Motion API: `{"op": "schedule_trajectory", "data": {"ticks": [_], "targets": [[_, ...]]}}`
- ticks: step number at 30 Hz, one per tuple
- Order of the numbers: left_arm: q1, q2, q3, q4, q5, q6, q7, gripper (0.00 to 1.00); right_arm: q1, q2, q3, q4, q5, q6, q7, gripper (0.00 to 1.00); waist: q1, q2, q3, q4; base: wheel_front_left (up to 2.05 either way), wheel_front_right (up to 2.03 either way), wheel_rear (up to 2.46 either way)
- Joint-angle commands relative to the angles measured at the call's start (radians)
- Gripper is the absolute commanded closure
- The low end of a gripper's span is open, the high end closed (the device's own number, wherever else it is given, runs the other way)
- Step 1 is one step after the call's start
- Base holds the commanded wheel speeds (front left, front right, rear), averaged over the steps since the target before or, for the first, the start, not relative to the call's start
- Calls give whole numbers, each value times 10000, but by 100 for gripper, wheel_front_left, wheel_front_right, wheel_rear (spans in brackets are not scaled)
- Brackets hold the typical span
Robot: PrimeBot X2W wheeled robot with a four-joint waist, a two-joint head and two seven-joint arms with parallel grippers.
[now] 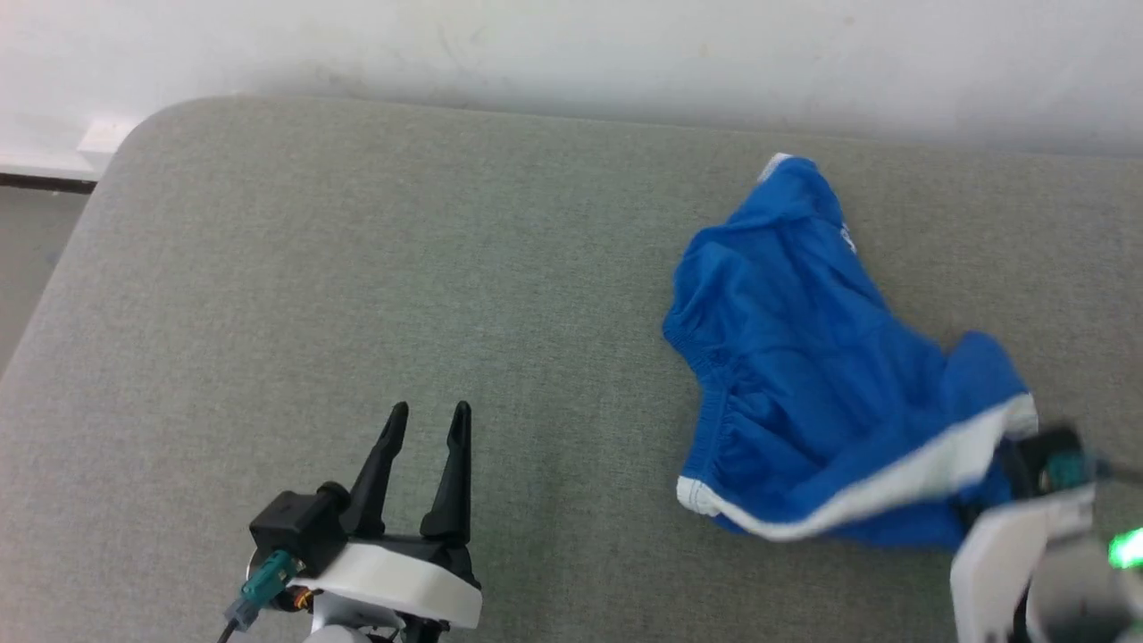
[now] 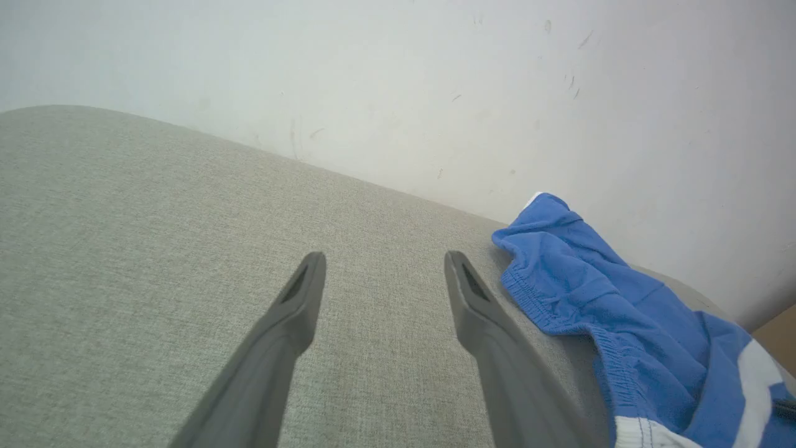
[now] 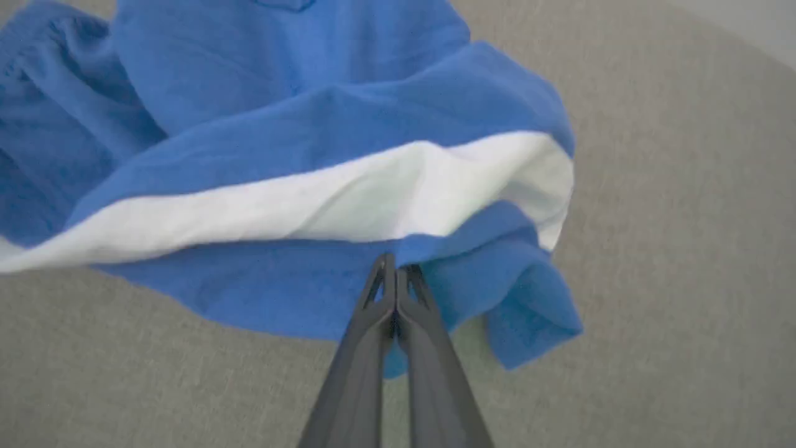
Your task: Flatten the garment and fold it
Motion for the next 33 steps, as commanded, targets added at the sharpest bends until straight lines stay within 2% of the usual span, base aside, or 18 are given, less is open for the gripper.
{"op": "schedule_trajectory", "data": {"ticks": [1,2,3,4,5,9,13,15,19,22,25,29,33], "targets": [[139,-16,11,-33,21,-70,-47,0,592,200,-103,-187,43,-9,196,100,0,-1,9,-99,0,0,0],[179,-16,30,-26,19,-66,-47,0,1088,348,-160,-375,34,-9,428,100,0,-1,19,-151,0,0,0],[217,-16,55,-20,26,-62,-47,0,1501,511,-200,-487,86,-9,607,87,0,-1,32,-208,0,0,0],[251,-16,76,-11,28,-61,-47,0,1823,712,-304,-560,133,-9,697,59,0,-1,42,-267,0,0,0],[274,-14,74,18,43,-71,-47,0,2038,793,-340,-640,48,-9,691,0,0,-1,47,-311,0,0,0],[357,41,171,52,102,-79,-47,0,2328,1279,-296,-904,79,-9,578,0,0,-1,-93,-595,0,0,0],[415,36,260,-314,-71,-103,-47,0,2199,1649,-309,-1614,1110,-9,106,0,0,-1,-266,-834,0,0,0],[432,85,279,-591,-44,-83,-47,0,1999,1810,-742,-2113,1562,-9,-651,0,0,-1,-299,-961,0,0,0],[467,226,250,-1102,100,7,21,0,1355,1920,-2171,-2543,1506,-9,-3431,0,0,-1,-272,-1198,0,0,0],[537,270,260,-1296,128,72,44,0,1172,1925,-2841,-2041,883,-9,-5525,0,0,-1,-203,-1334,0,0,0],[645,317,242,-1340,187,61,24,0,1208,1927,-3054,-1308,190,-9,-6947,0,0,-1,-153,-1419,0,0,0],[730,327,232,-1259,171,150,90,0,1303,1928,-3107,-346,252,-9,-7916,0,0,-1,-104,-1489,0,0,0],[200,457,-199,-1582,299,52,784,0,1176,1929,-3080,255,189,-9,-8346,0,0,-1,-23,-1489,0,0,0]]}}
